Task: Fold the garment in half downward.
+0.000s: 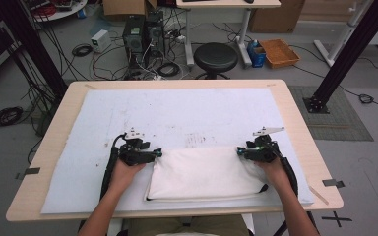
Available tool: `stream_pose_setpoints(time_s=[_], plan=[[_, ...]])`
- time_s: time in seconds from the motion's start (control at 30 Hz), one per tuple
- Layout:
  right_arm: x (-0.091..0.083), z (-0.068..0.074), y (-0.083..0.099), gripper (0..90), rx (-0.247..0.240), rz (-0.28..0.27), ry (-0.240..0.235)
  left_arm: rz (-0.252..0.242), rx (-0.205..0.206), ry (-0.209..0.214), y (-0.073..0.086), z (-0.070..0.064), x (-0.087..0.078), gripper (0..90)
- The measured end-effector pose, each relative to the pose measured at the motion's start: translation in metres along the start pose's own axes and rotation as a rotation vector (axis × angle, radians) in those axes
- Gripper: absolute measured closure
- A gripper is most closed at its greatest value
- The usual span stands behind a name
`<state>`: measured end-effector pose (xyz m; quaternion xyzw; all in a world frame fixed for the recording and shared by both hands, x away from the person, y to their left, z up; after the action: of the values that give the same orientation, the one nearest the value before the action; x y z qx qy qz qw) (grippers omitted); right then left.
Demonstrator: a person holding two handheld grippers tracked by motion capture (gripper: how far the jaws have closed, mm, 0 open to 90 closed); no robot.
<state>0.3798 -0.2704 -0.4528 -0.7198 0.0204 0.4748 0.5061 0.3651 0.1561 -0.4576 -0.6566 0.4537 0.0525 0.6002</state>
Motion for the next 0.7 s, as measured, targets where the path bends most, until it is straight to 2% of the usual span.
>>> stream_pose_setpoints(time_s=[0.03, 0.07, 0.1, 0.17, 0.2, 0.27, 0.47, 0.6, 0.7], plan=[[-0.002, 0.000, 0.001, 66.8, 0.004, 0.000, -0.020, -0.007, 0.008, -0.008, 0.000, -0.001, 0.000, 51.5], [-0.003, 0.000, 0.002, 76.2, 0.000, -0.002, -0.047, 0.004, 0.037, -0.011, 0.000, -0.002, -0.001, 68.5], [-0.004, 0.001, 0.002, 81.2, -0.009, -0.008, -0.056, -0.002, 0.029, -0.014, 0.001, -0.003, 0.000, 77.8], [-0.005, 0.004, 0.001, 83.6, -0.044, -0.002, -0.046, -0.017, 0.030, -0.017, 0.000, -0.004, -0.001, 85.3], [-0.005, 0.005, 0.000, 84.1, -0.050, 0.002, -0.036, -0.023, 0.028, -0.014, 0.000, -0.003, -0.001, 86.1], [-0.006, 0.003, -0.002, 84.6, -0.052, -0.005, -0.016, -0.055, -0.013, -0.003, -0.002, 0.000, -0.001, 86.5], [-0.006, -0.010, -0.011, 84.7, -0.028, -0.076, 0.063, -0.140, -0.091, 0.001, -0.019, 0.012, 0.001, 86.7], [0.001, -0.019, -0.023, 84.7, 0.007, -0.102, 0.123, -0.172, -0.090, -0.017, -0.038, 0.015, 0.008, 86.7], [0.006, -0.023, -0.031, 84.7, 0.006, -0.115, 0.147, -0.194, -0.086, -0.025, -0.050, 0.017, 0.012, 86.6]])
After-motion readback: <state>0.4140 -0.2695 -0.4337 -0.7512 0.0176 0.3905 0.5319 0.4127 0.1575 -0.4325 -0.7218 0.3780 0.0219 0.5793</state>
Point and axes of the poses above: each handheld gripper's, and its own axes: x roughly forward along the jaws, y roughly out of its underside, z roughly to its left, the point moved 1 cm from there along x, roughly forward along the jaws, and after that the axes turned 9 degrees about -x, right-handed, at the moved point
